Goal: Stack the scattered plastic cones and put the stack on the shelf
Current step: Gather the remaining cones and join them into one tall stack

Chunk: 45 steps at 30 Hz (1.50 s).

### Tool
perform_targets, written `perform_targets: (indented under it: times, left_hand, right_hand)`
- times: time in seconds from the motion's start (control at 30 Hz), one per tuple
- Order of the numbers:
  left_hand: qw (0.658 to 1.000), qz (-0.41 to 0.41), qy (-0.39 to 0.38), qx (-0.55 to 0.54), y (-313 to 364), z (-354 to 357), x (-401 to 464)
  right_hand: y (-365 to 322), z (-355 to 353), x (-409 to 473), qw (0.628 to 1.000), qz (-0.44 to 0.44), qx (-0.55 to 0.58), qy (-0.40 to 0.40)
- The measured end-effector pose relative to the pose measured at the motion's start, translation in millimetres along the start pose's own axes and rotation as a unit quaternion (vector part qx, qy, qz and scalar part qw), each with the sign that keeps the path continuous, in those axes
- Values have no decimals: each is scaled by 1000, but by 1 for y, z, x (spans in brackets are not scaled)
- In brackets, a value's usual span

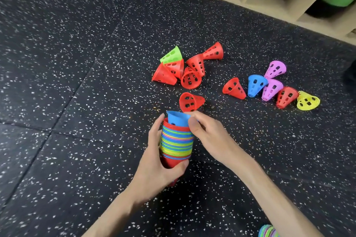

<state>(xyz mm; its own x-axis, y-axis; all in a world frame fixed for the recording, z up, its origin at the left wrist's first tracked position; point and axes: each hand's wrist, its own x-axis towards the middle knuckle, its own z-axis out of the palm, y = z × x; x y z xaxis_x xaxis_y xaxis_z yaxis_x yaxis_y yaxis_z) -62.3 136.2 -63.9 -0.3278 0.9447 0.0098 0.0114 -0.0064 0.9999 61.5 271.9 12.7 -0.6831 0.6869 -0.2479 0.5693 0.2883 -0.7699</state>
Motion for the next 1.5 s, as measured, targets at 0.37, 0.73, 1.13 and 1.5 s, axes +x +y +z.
perform_targets:
  times: [0.37, 0.73, 1.13, 1.5]
  left_hand:
    - [999, 9, 0, 45, -6, -5, 38]
    - [996, 2, 56, 64, -37, -30, 52]
    - [993, -4, 58, 99, -34, -30, 50]
    - [992, -4, 51, 111, -30, -30, 50]
  right_hand:
    - [16, -20, 41, 995, -13, 6, 102]
    - [56, -29, 129, 970, -49, -234, 37]
    - [11, -7, 110, 997, -53, -31, 54]
    - [8, 1, 93, 994, -7, -22, -105]
